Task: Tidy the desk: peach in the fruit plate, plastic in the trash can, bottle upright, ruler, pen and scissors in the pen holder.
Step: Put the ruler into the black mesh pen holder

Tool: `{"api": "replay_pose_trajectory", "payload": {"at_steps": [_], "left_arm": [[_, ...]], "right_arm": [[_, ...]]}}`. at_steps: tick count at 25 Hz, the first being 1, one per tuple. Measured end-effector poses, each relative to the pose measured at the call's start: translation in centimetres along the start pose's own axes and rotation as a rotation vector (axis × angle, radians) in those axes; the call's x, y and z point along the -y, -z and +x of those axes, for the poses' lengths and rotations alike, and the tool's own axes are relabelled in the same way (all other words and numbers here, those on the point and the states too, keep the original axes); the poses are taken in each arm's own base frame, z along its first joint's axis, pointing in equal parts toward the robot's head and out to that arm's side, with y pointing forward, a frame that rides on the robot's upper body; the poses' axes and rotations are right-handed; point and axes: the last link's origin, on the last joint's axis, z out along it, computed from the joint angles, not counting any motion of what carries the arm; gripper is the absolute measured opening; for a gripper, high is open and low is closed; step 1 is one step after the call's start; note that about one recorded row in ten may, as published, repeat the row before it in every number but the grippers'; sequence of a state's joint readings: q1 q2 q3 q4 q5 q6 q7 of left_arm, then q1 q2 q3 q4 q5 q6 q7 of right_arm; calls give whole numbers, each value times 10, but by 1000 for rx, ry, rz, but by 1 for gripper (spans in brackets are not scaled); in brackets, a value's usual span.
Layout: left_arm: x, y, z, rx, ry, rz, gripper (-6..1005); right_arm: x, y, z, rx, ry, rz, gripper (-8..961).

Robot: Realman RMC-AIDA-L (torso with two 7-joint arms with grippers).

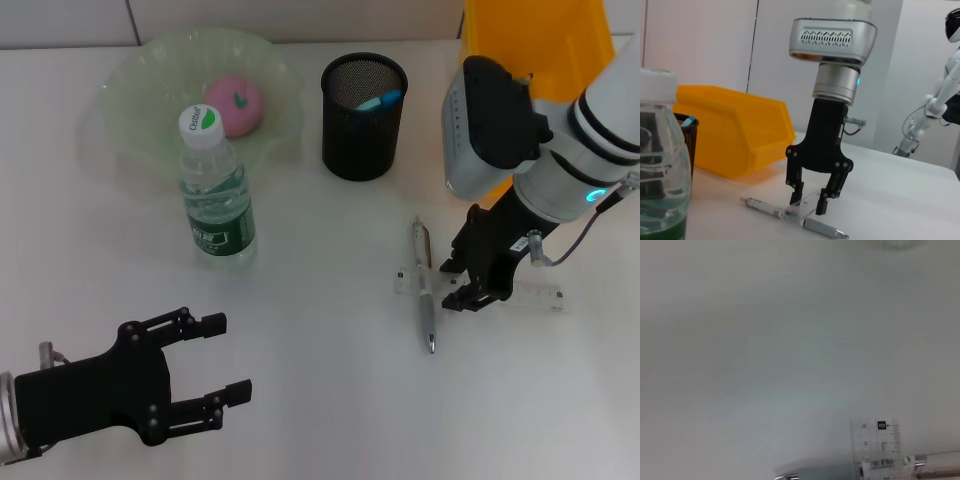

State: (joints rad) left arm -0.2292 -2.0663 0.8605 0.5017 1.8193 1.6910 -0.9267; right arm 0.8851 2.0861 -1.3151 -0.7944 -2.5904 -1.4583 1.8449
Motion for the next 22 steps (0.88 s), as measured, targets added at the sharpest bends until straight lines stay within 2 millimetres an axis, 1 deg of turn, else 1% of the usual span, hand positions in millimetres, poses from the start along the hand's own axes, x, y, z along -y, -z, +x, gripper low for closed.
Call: {"api": "replay_pose_trajectory", "payload": {"at_steps": [3, 4, 6, 9, 10, 11, 12, 13, 14, 15, 16, 17, 20, 21, 22], "left_arm": [[0, 0, 1, -3, 1, -4, 783], [0, 0, 1, -4, 2, -5, 783], [-1, 0, 1, -5, 3, -7, 782], [-1, 0, 1, -6, 4, -8, 782], [-1, 0, 1, -7, 3, -8, 782], [0, 0, 2, -7, -1, -8, 782], [0, 0, 2, -7, -1, -8, 782], [0, -1, 2, -8, -4, -9, 782], [0, -1, 2, -8, -5, -9, 782], [0, -1, 3, -8, -7, -10, 782], [1, -1, 3, -8, -8, -10, 782], [1, -1, 3, -8, -8, -10, 782], [0, -2, 3, -9, -8, -12, 782], [0, -2, 3, -10, -9, -12, 782], [0, -2, 3, -10, -9, -12, 782]], "right_arm": [[-2, 16, -2, 30, -15, -3, 383], [-2, 25, -3, 57, -23, 6, 383], [-1, 51, -7, 151, -48, 25, 383], [5, 100, -17, 408, -88, 97, 383], [6, 113, -19, 506, -96, 123, 382], [9, 133, -21, 699, -103, 188, 382], [9, 133, -21, 699, -103, 188, 382], [13, 139, -21, 865, -105, 257, 382], [13, 139, -21, 865, -105, 257, 382], [15, 137, -20, 935, -108, 285, 382], [20, 127, -17, 1053, -121, 332, 382], [20, 127, -17, 1053, -121, 332, 382], [26, 109, -12, 1260, -155, 385, 382], [30, 96, -7, 1377, -181, 438, 383], [30, 96, -7, 1377, -181, 438, 383]]}}
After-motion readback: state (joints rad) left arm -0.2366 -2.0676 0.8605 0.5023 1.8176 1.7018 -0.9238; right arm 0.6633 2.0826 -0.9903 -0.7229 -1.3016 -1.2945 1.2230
